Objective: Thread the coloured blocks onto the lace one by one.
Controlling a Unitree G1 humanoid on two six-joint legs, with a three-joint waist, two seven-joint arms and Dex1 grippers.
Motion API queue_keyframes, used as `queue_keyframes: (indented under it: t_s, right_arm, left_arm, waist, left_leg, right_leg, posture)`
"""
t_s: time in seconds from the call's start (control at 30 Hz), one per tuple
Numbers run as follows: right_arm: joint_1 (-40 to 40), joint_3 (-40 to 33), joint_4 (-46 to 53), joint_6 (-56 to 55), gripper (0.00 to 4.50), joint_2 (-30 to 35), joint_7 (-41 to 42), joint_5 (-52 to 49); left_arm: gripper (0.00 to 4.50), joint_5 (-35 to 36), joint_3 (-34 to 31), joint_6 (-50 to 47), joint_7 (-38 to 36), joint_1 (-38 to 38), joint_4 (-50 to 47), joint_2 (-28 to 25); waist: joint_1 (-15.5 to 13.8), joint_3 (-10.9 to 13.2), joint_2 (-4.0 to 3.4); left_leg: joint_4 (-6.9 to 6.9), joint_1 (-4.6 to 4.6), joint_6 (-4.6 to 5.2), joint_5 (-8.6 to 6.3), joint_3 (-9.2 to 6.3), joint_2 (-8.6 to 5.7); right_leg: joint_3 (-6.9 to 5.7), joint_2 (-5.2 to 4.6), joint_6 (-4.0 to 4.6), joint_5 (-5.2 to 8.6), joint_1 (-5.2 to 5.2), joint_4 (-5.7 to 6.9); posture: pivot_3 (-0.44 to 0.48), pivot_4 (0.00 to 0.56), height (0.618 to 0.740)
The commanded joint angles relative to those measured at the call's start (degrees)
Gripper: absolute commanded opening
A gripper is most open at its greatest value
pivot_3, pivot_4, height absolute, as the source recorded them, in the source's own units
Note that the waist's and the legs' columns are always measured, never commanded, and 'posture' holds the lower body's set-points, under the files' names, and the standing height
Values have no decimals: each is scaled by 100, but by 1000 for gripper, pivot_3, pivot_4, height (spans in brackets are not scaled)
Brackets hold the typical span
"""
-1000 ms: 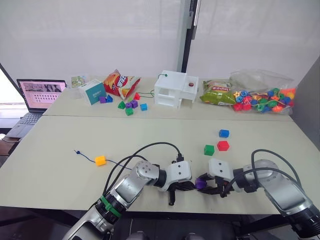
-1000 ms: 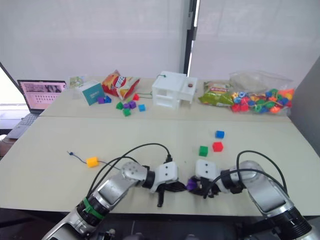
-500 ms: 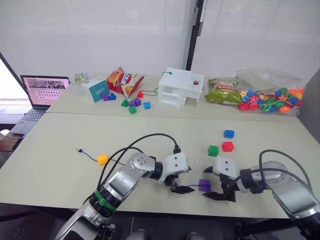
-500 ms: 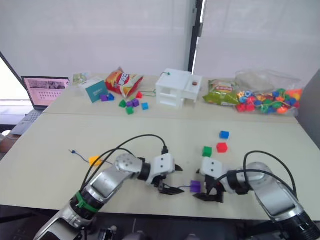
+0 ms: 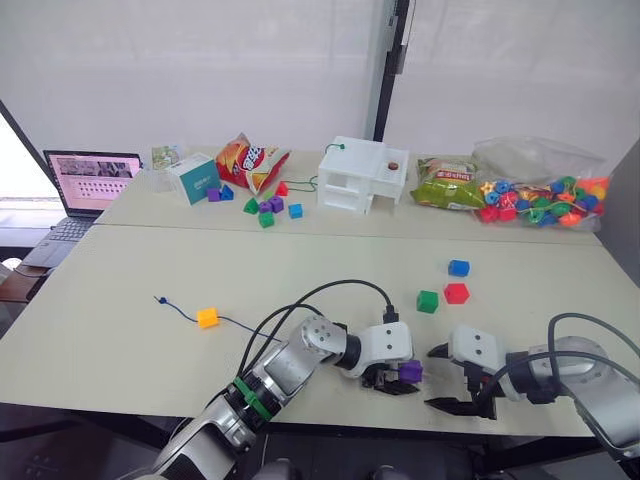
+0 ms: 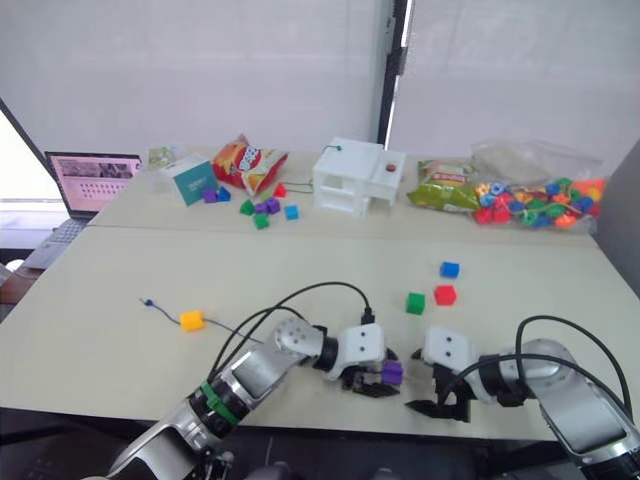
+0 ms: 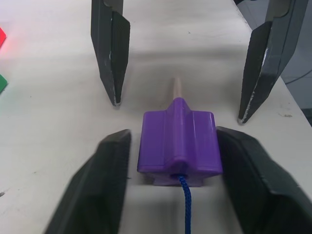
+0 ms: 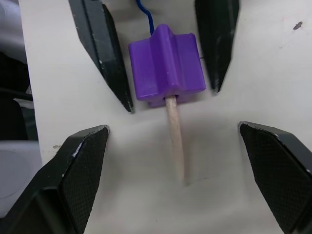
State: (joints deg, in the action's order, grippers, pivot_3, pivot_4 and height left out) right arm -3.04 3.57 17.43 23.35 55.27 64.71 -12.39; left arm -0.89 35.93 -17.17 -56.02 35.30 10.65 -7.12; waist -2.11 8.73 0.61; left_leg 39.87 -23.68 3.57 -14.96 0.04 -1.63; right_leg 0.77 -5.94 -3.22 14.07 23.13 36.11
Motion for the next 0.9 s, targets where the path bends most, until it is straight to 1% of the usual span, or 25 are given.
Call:
queue_keyframes:
  t_s: [0.03, 0.13, 0.23, 0.27, 0.3, 0.43, 0.47, 0.5, 0.57, 0.67, 0.77, 0.8, 0.87, 0.9]
  right_arm:
    - [38, -74, -71, -137, 4500, -47, -67, 3]
    - [30, -23, -169, -241, 3731, -75, -68, 51]
    - [-2, 6, -259, -373, 2647, -109, -68, 98]
    - [-9, 15, -289, -417, 2375, -112, -61, 113]
    - [-10, 29, -320, -467, 1991, -108, -55, 138]
    - [39, 41, -501, -729, 740, -55, -27, 242]
    - [42, 24, -529, -771, 293, -51, -19, 232]
    - [34, 12, -548, -805, 19, -44, -11, 224]
    - [-3, 2, -558, -856, 0, -44, 9, 200]
    - [-85, 22, -445, -837, 0, -82, 25, 127]
    - [-147, 64, -239, -748, 0, -85, 46, 81]
    - [-190, 83, -99, -651, 0, -51, 82, 46]
    - [-231, 96, 106, -497, 0, 6, 131, -9]
    - [-274, 117, 203, -395, 0, 30, 145, -25]
  left_arm:
    - [1394, 15, -33, 128, -74, 95, -68, 82]
    - [1382, 0, -31, 115, -125, 75, -88, 24]
    - [1382, 7, -72, 89, -159, 54, -126, -43]
    - [1382, 15, -79, 78, -176, 43, -152, -66]
    - [1382, 18, -83, 70, -189, 32, -177, -89]
    - [1382, 23, -98, 41, -216, 30, -217, -146]
    - [1382, 29, -107, 32, -222, 32, -226, -159]
    - [1382, 33, -121, 22, -231, 34, -239, -183]
    - [1382, 43, -167, 3, -254, 28, -278, -248]
    - [1382, 109, -351, -109, -334, -68, -506, -556]
    - [1382, 315, -734, -202, -584, -304, -894, -1213]
    - [1382, 469, -1054, -97, -896, -521, -1048, -1811]
    - [1382, 674, -1468, 79, -1303, -831, -1216, -2659]
    - [1382, 710, -1683, 336, -1532, -986, -1075, -3170]
  waist:
    - [2, 0, 0]
    - [3, 0, 0]
    - [4, 0, 0]
    - [5, 0, 0]
    - [5, 0, 0]
    - [7, 0, 0]
    - [6, 0, 0]
    - [4, 0, 0]
    - [4, 0, 0]
    - [9, 0, 0]
    - [60, -1, -2]
    - [88, -1, -2]
    - [214, -2, -3]
    - [244, -1, -3]
  left_leg:
    - [0, 0, 0, 0, 0, 0]
    - [0, 2, 0, 0, 0, 0]
    - [0, 6, 0, 0, 0, 0]
    - [0, 8, 0, 0, 0, 0]
    - [0, 10, 0, 0, 0, 0]
    - [0, 19, 0, 0, 0, 1]
    - [0, 20, 0, 0, 0, 1]
    - [1, 21, 0, 0, 0, 1]
    - [1, 25, 0, 0, 0, 1]
    - [1, 28, 0, 0, 1, 1]
    - [-3, 26, -1, 1, 2, 5]
    - [-5, 26, -2, 1, 1, 8]
    - [-14, 24, -5, 2, 4, 22]
    - [-17, 30, -8, 3, 4, 32]
  right_leg:
    - [0, 0, 0, 0, 0, 0]
    - [0, 2, 0, 0, -1, 1]
    - [1, 3, 0, 0, -3, 2]
    - [1, 3, 0, 0, -5, 2]
    - [1, 4, 0, 0, -7, 2]
    - [2, 4, 0, 0, -14, 2]
    - [2, 5, 0, 0, -15, 2]
    - [2, 5, 0, 0, -16, 2]
    - [2, 5, 0, 0, -20, 2]
    - [3, 5, 0, 0, -22, 3]
    - [7, 7, 1, 0, -11, 10]
    - [7, 9, 2, 0, -10, 13]
    - [16, 19, 9, 4, 2, 16]
    - [17, 27, 18, 6, 2, 19]
  posture:
    - [0, 150, 740]
    - [0, 150, 740]
    - [0, 150, 740]
    - [0, 150, 740]
    - [0, 150, 740]
    - [0, 150, 740]
    - [0, 150, 740]
    - [0, 150, 740]
    - [0, 150, 740]
    - [0, 150, 740]
    - [0, 150, 740]
    - [0, 150, 740]
    - [0, 150, 740]
    - [0, 150, 740]
